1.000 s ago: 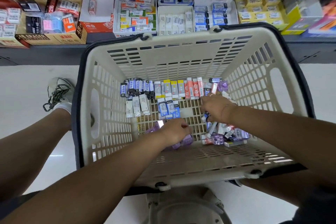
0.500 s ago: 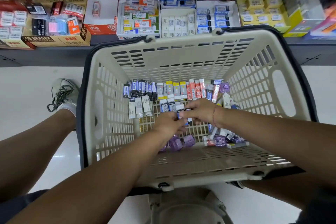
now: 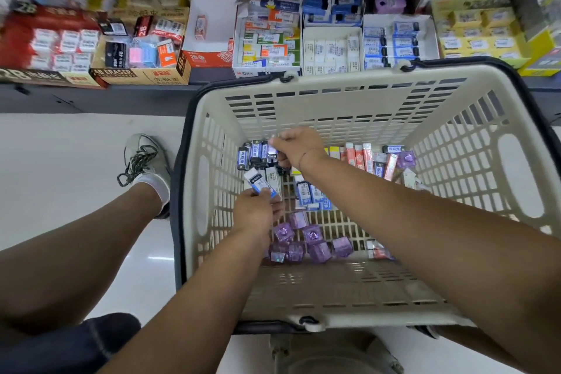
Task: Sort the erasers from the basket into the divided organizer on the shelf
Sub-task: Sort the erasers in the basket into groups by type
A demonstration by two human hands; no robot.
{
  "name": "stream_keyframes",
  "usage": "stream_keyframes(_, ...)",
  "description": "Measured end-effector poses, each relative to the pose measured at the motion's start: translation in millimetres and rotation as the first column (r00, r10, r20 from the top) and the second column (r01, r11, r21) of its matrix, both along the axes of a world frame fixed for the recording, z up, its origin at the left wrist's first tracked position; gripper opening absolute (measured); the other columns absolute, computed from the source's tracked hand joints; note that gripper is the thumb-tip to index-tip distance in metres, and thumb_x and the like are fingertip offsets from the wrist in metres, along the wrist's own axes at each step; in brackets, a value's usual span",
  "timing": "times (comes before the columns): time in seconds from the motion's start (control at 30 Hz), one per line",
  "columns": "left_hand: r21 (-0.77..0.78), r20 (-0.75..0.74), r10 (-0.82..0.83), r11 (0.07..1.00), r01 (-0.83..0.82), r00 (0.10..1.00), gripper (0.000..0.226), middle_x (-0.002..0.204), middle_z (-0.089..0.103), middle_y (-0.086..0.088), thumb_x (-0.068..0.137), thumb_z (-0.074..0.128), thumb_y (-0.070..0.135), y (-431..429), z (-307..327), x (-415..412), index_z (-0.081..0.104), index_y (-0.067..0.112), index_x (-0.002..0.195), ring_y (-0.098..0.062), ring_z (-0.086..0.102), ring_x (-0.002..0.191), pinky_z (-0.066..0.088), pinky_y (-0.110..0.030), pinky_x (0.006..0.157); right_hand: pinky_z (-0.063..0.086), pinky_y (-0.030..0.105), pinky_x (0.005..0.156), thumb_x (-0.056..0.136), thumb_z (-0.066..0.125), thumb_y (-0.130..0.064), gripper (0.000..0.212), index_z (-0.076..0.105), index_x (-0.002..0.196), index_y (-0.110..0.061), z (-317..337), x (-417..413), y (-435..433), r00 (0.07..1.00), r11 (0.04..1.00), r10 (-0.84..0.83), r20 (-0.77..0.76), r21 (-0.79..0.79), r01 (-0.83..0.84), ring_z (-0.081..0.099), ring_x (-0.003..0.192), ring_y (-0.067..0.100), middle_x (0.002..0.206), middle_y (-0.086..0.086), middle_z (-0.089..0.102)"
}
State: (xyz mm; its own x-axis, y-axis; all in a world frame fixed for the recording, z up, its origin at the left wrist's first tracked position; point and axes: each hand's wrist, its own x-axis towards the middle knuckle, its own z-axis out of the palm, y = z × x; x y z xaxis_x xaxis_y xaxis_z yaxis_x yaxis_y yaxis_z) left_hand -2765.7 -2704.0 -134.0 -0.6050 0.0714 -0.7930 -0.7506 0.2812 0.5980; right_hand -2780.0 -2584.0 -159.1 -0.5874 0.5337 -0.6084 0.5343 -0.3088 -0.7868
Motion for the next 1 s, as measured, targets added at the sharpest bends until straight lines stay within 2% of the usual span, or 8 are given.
stream_keyframes(0.1, 0.005, -0.001, 0.016, 1.0, -0.016, 1.0, 0.029, 0.076, 0.057, -0.012, 0.102, 0.042, 0.007, -2.6, 3.6, -0.1, 0.039, 0.014, 0.074, -0.022, 0.057, 0.066, 0.051, -0.031, 0.07, 0.058, 0.042, 0.074, 0.084, 0.07, -0.009, 0.009, 0.065, 0.082, -0.002, -5.7, -21.7, -13.2, 0.997, 0.986, 0.079, 0.02, 0.143, -0.081, 0.062, 0.062, 0.028, 0.072, 0.016, 0.063)
stream_keyframes(0.17, 0.003, 0.002, 0.023, 1.0, -0.023, 1.0, 0.029, 0.076, 0.057, -0.012, 0.102, 0.042, 0.007, -3.7, 5.5, -3.1, 0.039, 0.015, 0.073, -0.021, 0.057, 0.066, 0.051, -0.031, 0.07, 0.056, 0.042, 0.079, 0.078, 0.076, -0.015, 0.017, 0.06, 0.072, -0.015, -10.9, -28.4, -21.2, 0.993, 0.966, 0.1, 0.063, 0.231, -0.112, 0.068, 0.078, 0.03, 0.082, 0.014, 0.07)
stream_keyframes(0.37, 0.026, 0.02, 0.026, 0.999, -0.027, 0.999, 0.023, 0.076, 0.059, -0.01, 0.1, 0.047, 0.008, -6.9, 2.3, -6.3, 0.046, 0.01, 0.077, -0.018, 0.058, 0.065, 0.053, -0.025, 0.063, 0.056, 0.046, 0.078, 0.077, 0.075, -0.01, 0.034, 0.053, 0.058, -0.027, -19.5, -30.4, -32.1, 0.997, 0.957, 0.052, 0.049, 0.285, -0.064, 0.068, 0.081, 0.031, 0.072, 0.002, 0.063)
stream_keyframes(0.47, 0.031, 0.011, -0.001, 1.0, 0.001, 1.0, 0.018, 0.074, 0.06, -0.009, 0.098, 0.053, 0.011, -9.9, -2.1, -7.4, 0.052, 0.006, 0.08, -0.016, 0.057, 0.062, 0.051, -0.017, 0.052, 0.056, 0.044, 0.08, 0.081, 0.071, -0.01, 0.027, 0.057, 0.063, -0.025, -15.0, -25.2, -23.3, 0.995, 0.961, 0.094, 0.018, 0.258, -0.096, 0.067, 0.078, 0.027, 0.071, 0.002, 0.064)
stream_keyframes(0.67, 0.037, 0.016, -0.21, 0.977, 0.209, 0.978, 0.016, 0.07, 0.062, -0.007, 0.089, 0.066, 0.015, -5.4, -5.8, -1.4, 0.062, 0.008, 0.076, -0.014, 0.058, 0.06, 0.05, -0.017, 0.053, 0.043, 0.019, 0.056, 0.091, 0.06, -0.034, 0.016, 0.065, 0.087, -0.02, 18.8, 42.5, 19.7, 0.853, 0.86, 0.502, 0.142, 0.024, -0.51, 0.052, 0.064, 0.009, 0.084, 0.002, 0.067)
stream_keyframes(0.87, -0.009, 0.009, -0.525, 0.851, 0.525, 0.851, 0.014, 0.082, 0.065, -0.006, 0.09, 0.067, 0.022, 15.8, -13.6, 19.5, 0.064, 0.008, 0.09, -0.016, 0.062, 0.072, 0.056, -0.024, 0.07, 0.045, 0.019, 0.048, 0.082, 0.071, -0.015, 0.016, 0.063, 0.094, -0.009, -4.6, 101.6, 42.8, 0.924, 0.92, 0.32, 0.209, -0.302, -0.25, 0.055, 0.056, 0.008, 0.062, 0.001, 0.063)
stream_keyframes(0.93, -0.161, -0.055, -0.666, 0.741, 0.652, 0.744, 0.031, 0.107, 0.065, -0.007, 0.093, 0.061, 0.033, 20.5, -18.6, 21.3, 0.064, 0.008, 0.112, -0.021, 0.061, 0.099, 0.048, -0.03, 0.092, 0.05, 0.019, 0.049, 0.083, 0.071, -0.011, 0.029, 0.059, 0.109, -0.008, -12.0, 115.9, 50.7, 0.928, 0.951, 0.202, 0.312, -0.289, -0.11, 0.058, 0.059, 0.01, 0.064, 0.004, 0.065)
stream_keyframes(1.0, -0.254, -0.057, -0.758, 0.641, 0.725, 0.65, 0.054, 0.141, 0.047, -0.009, 0.097, 0.052, 0.039, 24.7, -20.7, 20.7, 0.044, 0.008, 0.14, -0.025, 0.048, 0.126, 0.037, -0.032, 0.104, 0.052, 0.02, 0.051, 0.085, 0.069, -0.009, 0.035, 0.056, 0.117, -0.001, -21.9, 124.9, 55.2, 0.893, 0.978, 0.128, 0.431, -0.206, -0.041, 0.057, 0.061, 0.013, 0.072, 0.009, 0.062)
